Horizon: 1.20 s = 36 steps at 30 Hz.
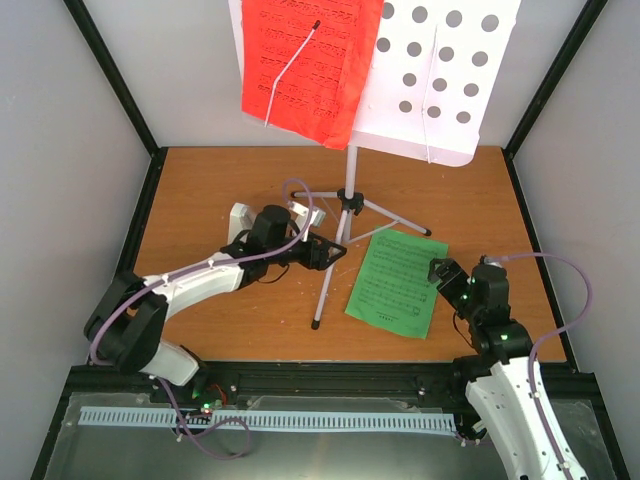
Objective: Pack up the instrument practice props
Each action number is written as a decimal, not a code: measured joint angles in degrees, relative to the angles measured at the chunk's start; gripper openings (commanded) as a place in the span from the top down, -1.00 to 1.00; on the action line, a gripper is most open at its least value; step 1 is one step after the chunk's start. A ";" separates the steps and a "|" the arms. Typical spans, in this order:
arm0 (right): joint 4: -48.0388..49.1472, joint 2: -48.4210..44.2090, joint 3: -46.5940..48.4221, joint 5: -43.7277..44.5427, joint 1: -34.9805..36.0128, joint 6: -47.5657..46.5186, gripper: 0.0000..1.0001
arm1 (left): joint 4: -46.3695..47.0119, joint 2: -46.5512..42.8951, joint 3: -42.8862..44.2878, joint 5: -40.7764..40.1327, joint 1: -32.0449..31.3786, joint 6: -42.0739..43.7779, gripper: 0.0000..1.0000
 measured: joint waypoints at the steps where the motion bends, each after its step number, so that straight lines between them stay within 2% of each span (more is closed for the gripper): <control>1: -0.44 -0.55 0.17 0.76 0.00 -0.02 -0.89 | 0.11 0.74 0.33 -0.09 0.00 -0.17 -0.33; 10: -1.84 -2.51 0.22 2.49 0.00 0.17 -0.88 | 2.14 7.04 4.00 1.60 0.00 -1.60 0.63; 15: -1.90 -2.97 0.02 2.36 0.00 0.39 -0.89 | 2.78 7.45 4.83 0.96 -0.20 1.07 0.87; 22: -1.86 -3.82 -0.04 2.36 0.00 0.57 -0.89 | 2.69 7.34 4.92 -2.56 1.16 1.31 0.99; 26: -1.44 -3.82 -0.46 2.32 0.00 0.57 -0.88 | 2.45 7.80 5.66 -3.52 2.10 0.94 0.99; 36: 0.15 -5.51 -1.36 0.15 0.00 0.55 -0.90 | 6.88 18.18 14.84 -2.58 1.90 -4.28 0.98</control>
